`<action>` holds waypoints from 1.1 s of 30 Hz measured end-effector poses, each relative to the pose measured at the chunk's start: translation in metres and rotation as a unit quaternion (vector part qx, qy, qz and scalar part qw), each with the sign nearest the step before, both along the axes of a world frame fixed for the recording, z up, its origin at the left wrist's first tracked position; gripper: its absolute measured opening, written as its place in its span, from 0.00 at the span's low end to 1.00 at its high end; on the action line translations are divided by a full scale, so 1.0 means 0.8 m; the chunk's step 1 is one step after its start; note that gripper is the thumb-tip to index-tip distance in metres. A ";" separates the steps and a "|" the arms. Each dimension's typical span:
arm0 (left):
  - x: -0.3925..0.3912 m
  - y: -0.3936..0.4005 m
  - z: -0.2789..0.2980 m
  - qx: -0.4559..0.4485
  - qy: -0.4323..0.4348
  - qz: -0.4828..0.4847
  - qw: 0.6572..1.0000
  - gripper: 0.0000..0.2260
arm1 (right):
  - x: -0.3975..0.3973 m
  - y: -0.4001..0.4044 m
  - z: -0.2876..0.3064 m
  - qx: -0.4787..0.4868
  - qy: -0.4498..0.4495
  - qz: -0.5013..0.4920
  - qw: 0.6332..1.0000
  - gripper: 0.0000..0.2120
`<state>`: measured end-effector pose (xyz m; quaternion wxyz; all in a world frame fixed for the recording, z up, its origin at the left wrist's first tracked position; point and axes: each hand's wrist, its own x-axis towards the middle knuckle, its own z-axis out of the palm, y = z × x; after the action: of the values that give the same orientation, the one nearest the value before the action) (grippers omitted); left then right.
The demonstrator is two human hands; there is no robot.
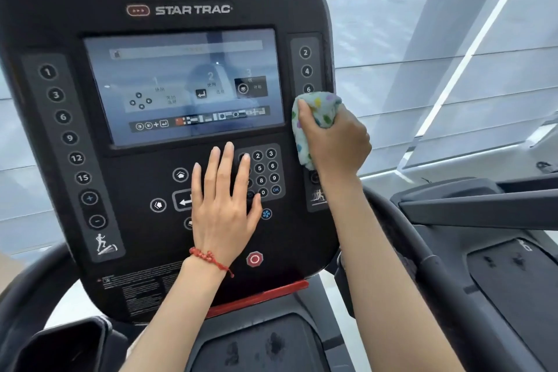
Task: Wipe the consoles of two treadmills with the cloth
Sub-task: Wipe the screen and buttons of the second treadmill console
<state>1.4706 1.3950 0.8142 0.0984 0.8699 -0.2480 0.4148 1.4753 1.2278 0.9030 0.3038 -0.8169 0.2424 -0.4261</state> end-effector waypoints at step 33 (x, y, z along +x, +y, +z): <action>-0.065 0.015 -0.022 0.048 0.110 -0.095 0.988 0.24 | -0.135 0.003 -0.062 0.174 0.114 0.001 0.978 0.23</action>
<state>1.4187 1.4073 0.7967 0.1224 0.8866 -0.3364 0.2930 1.3674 1.2299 0.8536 0.4124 -0.7949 0.3450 -0.2810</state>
